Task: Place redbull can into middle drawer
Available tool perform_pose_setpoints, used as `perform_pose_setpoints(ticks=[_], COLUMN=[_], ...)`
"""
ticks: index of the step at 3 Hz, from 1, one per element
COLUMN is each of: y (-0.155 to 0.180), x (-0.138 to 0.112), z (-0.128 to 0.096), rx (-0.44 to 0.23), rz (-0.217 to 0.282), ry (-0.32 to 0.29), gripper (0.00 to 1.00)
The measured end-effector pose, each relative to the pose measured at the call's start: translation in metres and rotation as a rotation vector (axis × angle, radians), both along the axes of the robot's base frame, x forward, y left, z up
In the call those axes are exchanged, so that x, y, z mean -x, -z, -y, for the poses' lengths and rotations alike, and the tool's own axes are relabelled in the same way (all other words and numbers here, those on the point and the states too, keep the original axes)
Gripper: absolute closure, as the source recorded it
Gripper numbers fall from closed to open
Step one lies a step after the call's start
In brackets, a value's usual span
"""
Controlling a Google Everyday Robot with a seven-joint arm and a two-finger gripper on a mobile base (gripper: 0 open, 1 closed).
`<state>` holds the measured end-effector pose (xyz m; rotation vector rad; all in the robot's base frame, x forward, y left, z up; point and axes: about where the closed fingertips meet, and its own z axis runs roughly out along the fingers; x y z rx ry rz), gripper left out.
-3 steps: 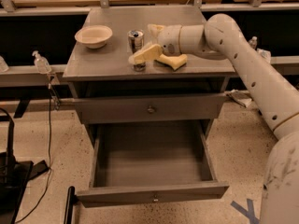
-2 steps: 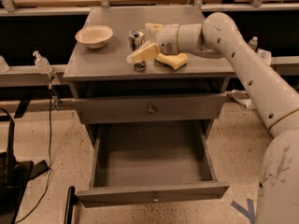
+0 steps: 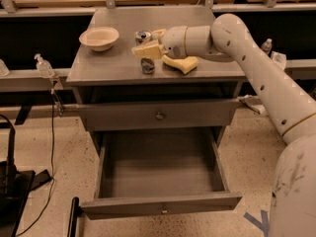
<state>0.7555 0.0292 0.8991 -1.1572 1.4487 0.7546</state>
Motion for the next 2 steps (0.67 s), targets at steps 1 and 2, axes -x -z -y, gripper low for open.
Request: perform_pose_setpoints(ticks=[1,2], y=[-0.005,-0.024], x=[0.005,0.028], z=[-0.017,-0.015], rx=[-0.119,-0.194], rz=[-0.011,0.017], ry=[-0.096,-0.193], gripper=[0.8,0.99])
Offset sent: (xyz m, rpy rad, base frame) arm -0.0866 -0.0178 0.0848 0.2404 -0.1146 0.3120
